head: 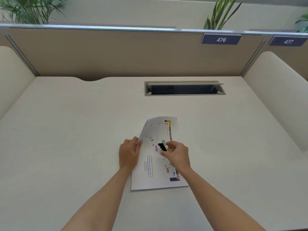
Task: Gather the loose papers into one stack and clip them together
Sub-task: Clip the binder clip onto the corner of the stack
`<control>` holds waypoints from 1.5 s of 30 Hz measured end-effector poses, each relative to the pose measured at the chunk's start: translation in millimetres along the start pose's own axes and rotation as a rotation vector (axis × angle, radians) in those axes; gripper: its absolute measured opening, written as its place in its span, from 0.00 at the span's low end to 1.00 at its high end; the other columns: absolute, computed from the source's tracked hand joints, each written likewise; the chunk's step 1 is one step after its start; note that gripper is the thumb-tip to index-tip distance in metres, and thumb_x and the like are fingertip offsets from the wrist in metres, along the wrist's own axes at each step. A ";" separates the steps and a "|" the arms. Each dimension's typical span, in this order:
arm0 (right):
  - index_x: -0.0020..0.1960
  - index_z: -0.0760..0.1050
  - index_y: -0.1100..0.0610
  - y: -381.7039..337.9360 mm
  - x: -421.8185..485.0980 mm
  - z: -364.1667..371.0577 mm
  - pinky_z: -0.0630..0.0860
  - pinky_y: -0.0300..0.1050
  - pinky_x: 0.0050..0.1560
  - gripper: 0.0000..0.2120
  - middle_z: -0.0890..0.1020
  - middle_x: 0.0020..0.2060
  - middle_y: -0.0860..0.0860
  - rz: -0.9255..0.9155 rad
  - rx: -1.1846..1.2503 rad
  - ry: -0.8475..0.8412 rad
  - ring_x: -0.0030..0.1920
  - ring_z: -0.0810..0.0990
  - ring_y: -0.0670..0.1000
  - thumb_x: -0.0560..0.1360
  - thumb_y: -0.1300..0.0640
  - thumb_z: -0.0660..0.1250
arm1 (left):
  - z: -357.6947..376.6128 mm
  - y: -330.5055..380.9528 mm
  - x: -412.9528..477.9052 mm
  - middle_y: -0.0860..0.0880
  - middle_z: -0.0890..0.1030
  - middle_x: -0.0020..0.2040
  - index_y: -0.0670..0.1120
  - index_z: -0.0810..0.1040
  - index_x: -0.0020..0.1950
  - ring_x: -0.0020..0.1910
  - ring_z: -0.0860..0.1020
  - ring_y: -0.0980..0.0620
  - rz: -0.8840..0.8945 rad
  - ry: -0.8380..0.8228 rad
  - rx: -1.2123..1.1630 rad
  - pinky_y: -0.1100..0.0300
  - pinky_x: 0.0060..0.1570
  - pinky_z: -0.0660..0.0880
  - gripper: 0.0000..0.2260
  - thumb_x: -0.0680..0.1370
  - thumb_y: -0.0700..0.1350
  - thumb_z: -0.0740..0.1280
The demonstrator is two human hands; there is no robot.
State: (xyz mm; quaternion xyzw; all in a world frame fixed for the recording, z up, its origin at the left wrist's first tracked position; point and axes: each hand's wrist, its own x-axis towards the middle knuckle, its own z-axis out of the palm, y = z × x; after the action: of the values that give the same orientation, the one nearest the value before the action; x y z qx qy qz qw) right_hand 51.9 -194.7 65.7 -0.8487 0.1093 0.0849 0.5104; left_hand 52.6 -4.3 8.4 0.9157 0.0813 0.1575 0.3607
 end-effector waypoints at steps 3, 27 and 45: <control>0.61 0.77 0.61 2.0 -1.9 -2.0 0.76 0.37 0.52 0.25 0.83 0.51 0.55 -0.007 -0.014 0.023 0.49 0.80 0.47 0.66 0.57 0.78 | 0.3 0.3 -1.6 0.48 0.68 0.29 0.45 0.70 0.40 0.31 0.69 0.44 -0.001 -0.009 0.013 0.54 0.35 0.68 0.10 0.79 0.48 0.63; 0.52 0.82 0.62 -70.1 59.1 -44.5 0.80 0.42 0.49 0.11 0.86 0.43 0.55 -0.739 -0.425 0.167 0.41 0.85 0.50 0.71 0.68 0.68 | 1.9 -9.0 2.5 0.48 0.71 0.24 0.49 0.65 0.39 0.29 0.70 0.39 -0.081 -0.106 -0.129 0.57 0.33 0.63 0.10 0.80 0.48 0.59; 0.49 0.83 0.62 -98.9 82.7 -47.3 0.81 0.47 0.40 0.11 0.86 0.42 0.56 -1.023 -0.767 -0.040 0.38 0.85 0.55 0.71 0.70 0.67 | -5.0 -2.0 -0.5 0.51 0.67 0.23 0.45 0.64 0.38 0.30 0.63 0.41 -0.042 -0.071 -0.108 0.58 0.33 0.62 0.10 0.79 0.42 0.60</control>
State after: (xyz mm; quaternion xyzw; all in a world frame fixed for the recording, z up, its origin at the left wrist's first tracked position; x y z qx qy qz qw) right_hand 160.0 -199.8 150.3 -0.9142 -0.3574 -0.1204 0.1483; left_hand 50.3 0.1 10.3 0.8980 0.0790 0.1213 0.4155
